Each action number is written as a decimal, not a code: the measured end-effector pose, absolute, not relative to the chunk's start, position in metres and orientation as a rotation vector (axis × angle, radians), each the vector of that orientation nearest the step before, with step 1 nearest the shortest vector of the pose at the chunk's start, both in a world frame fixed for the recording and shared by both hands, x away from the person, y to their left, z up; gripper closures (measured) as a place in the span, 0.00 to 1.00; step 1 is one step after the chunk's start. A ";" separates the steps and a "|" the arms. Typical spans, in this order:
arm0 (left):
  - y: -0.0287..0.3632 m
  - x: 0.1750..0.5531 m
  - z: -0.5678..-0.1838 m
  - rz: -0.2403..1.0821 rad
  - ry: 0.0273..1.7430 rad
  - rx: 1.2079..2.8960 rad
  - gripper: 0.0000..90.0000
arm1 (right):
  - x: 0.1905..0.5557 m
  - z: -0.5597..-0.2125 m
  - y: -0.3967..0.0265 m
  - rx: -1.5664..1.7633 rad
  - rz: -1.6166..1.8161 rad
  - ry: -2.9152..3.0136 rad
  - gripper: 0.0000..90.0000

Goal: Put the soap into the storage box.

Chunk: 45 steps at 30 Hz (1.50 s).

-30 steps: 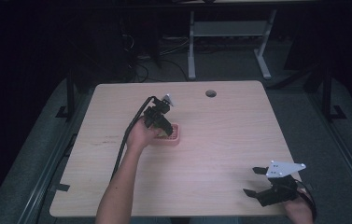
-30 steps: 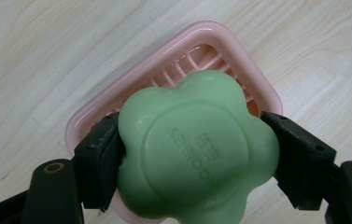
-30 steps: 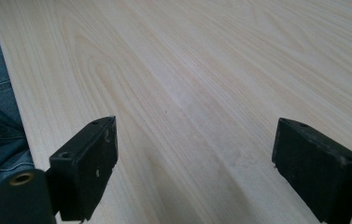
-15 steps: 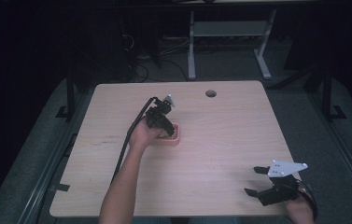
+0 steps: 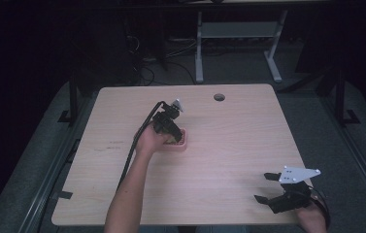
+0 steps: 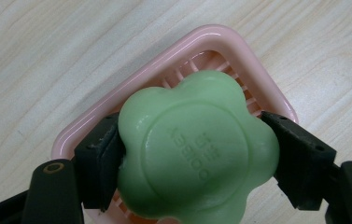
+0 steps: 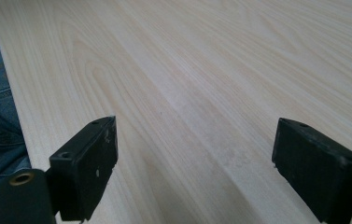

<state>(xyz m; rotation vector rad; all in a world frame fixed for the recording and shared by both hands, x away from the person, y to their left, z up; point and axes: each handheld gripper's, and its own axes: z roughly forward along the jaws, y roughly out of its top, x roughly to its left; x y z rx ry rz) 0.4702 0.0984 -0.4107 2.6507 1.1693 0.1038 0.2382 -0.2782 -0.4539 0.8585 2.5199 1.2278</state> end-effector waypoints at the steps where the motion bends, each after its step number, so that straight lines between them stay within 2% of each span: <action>1: 0.098 0.470 -0.411 0.104 1.169 2.651 0.29 | 0.238 -0.454 -0.278 0.860 1.228 2.520 0.15; 32: 0.096 0.471 -0.420 0.081 1.193 2.669 0.29 | 0.238 -0.453 -0.278 0.844 1.227 2.518 0.15; 35: 0.095 0.469 -0.418 0.122 1.185 2.681 0.29 | 0.238 -0.453 -0.278 0.839 1.230 2.516 0.15; 45: 0.098 0.466 -0.412 0.135 1.177 2.671 0.29 | 0.238 -0.453 -0.277 0.842 1.225 2.520 0.15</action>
